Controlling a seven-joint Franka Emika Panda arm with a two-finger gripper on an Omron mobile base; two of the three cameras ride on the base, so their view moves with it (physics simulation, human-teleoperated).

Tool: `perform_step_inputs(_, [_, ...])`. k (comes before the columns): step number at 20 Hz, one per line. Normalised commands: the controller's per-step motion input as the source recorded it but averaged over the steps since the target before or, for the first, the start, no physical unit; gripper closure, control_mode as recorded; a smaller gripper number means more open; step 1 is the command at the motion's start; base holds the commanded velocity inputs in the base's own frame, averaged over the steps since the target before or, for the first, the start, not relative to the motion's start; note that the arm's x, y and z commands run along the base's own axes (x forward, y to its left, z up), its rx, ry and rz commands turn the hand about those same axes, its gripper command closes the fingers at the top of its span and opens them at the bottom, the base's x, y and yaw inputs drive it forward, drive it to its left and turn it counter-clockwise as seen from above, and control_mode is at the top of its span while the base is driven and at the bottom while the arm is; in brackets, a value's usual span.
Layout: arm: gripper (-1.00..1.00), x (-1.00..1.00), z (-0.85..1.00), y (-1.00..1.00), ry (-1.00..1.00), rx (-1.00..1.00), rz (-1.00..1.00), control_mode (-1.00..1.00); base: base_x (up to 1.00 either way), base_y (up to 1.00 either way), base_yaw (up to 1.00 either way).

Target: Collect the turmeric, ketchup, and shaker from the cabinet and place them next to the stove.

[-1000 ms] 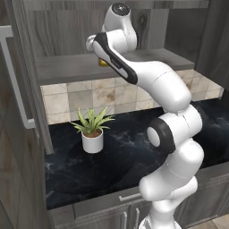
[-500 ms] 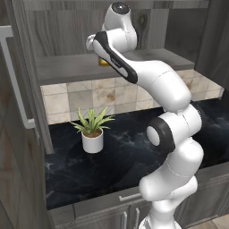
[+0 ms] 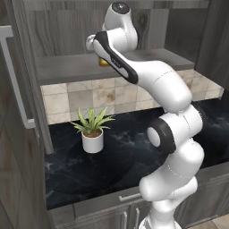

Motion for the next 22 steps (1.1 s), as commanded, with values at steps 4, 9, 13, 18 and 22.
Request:
perform_step_inputs(4, [1.0, -0.21, -0.11, 0.0, 0.0, 0.0, 0.0, -1.0, 0.0, 0.0, 0.0])
perform_step_inputs(9, [1.0, -0.26, -0.09, 0.0, 0.0, 0.0, 0.0, -1.0, 0.0, 0.0, 0.0])
perform_step_inputs(13, [1.0, -0.54, -0.09, 0.06, -0.04, 0.0, 0.04, -1.0, 0.0, 0.0, 0.0])
perform_step_inputs(18, [1.0, -0.6, 0.0, 0.15, -0.02, 0.0, 0.09, -1.0, 0.0, 0.0, 0.0])
perform_step_inputs(22, [1.0, -0.58, 0.0, 0.0, 0.0, 0.01, 0.05, -1.0, 0.0, 0.0, 0.0])
